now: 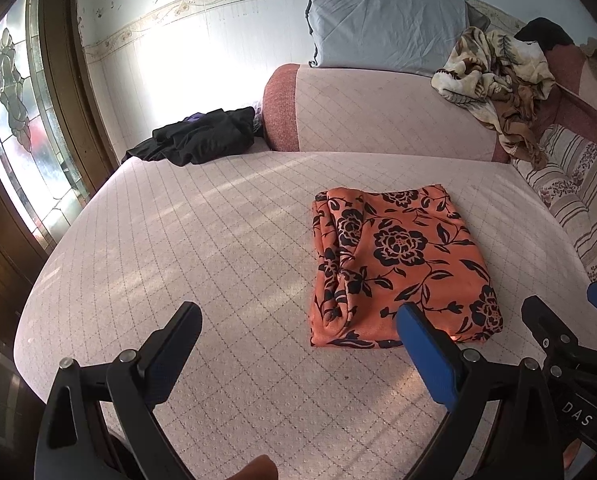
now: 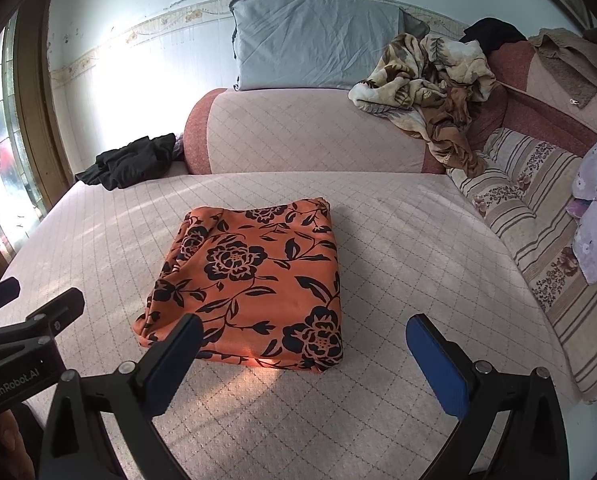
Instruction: Fold small clothes
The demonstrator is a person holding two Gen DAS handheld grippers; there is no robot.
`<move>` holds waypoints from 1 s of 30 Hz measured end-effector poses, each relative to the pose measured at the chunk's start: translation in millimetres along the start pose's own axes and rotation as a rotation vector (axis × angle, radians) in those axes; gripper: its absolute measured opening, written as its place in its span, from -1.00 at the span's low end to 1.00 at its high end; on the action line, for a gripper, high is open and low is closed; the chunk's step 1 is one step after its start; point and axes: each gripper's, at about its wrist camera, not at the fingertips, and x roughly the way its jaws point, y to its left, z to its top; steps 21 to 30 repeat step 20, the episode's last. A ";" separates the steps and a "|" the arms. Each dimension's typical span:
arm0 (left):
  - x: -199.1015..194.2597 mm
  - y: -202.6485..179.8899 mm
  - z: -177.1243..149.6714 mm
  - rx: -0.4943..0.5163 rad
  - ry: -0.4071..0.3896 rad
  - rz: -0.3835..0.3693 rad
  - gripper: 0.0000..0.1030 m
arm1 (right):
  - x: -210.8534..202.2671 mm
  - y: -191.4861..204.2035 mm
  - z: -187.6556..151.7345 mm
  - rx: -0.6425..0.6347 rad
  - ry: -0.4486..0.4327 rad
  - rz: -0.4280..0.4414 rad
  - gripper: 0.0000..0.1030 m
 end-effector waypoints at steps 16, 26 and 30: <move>15.4 -2.8 11.3 -0.012 0.002 -0.039 0.90 | 15.4 -4.1 6.1 -0.023 0.013 0.001 0.99; 20.1 -4.2 16.0 -0.007 -0.016 -0.039 0.90 | 21.5 -5.0 7.5 -0.021 0.018 0.005 0.99; 20.1 -4.2 16.0 -0.007 -0.016 -0.039 0.90 | 21.5 -5.0 7.5 -0.021 0.018 0.005 0.99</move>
